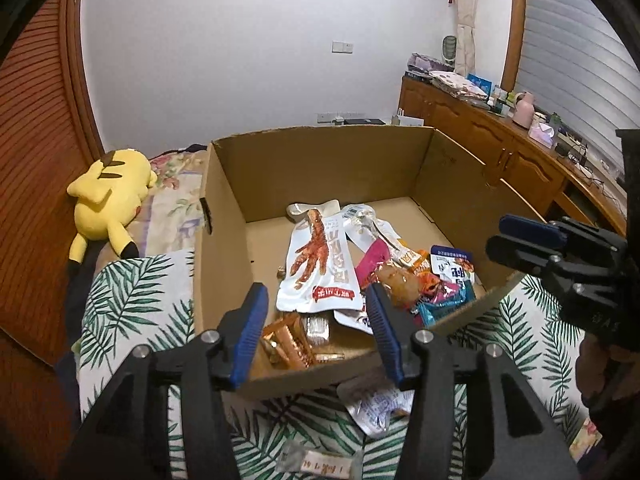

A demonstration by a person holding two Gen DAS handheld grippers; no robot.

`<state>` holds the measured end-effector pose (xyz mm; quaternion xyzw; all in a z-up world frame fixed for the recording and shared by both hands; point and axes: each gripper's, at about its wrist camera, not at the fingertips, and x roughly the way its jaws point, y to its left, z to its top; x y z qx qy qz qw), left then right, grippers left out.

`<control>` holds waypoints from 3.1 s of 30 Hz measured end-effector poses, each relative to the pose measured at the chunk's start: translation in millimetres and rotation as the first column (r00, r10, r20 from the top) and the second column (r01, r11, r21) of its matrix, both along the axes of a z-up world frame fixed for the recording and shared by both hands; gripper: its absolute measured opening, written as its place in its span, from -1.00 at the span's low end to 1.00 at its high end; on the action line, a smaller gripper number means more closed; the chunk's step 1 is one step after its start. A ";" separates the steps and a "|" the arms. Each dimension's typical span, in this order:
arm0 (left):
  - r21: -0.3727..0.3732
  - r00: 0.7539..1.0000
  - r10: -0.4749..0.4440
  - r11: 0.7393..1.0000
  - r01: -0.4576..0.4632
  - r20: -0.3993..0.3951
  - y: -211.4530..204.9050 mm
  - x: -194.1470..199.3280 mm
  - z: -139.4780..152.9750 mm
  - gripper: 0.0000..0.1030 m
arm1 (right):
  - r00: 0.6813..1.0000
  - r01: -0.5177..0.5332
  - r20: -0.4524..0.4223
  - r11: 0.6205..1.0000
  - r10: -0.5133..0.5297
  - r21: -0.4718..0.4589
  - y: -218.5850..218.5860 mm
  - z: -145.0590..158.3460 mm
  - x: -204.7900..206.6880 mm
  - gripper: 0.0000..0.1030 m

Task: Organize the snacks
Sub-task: 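Withdraw both grippers from the box, then move the right gripper to the white orange-striped pouch while the left gripper approaches the white bar, then close the right gripper on the white pouch while the left gripper grasps the clear-wrapped white bar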

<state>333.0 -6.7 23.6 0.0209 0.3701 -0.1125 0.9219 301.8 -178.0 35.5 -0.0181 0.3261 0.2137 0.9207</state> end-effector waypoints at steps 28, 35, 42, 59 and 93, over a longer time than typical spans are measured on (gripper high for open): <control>-0.060 0.999 0.007 0.998 -0.003 0.053 49.5 -105.9 -23.6 -0.01 | 0.976 -0.201 -0.102 0.977 0.193 -0.075 65.8 -61.7 -54.8 -0.17; -0.085 0.999 0.038 0.996 -0.036 0.020 65.8 -109.0 -43.8 -0.01 | 0.957 -0.255 -0.171 0.959 0.233 -0.120 87.1 -89.8 -34.7 -0.16; -0.094 0.998 0.055 0.994 -0.057 -0.025 75.3 -105.5 -64.9 -0.01 | 0.942 -0.305 -0.198 0.939 0.272 -0.158 105.5 -100.2 -22.1 -0.13; -0.104 0.999 0.037 0.994 -0.040 -0.035 69.8 -102.4 -69.3 -0.01 | 0.914 -0.376 -0.228 0.914 0.336 -0.156 96.7 -108.3 -22.9 0.12; -0.108 0.998 0.030 0.994 -0.035 -0.055 65.7 -108.0 -73.9 -0.01 | 0.881 -0.446 -0.231 0.889 0.414 -0.108 60.4 -89.9 -59.8 0.35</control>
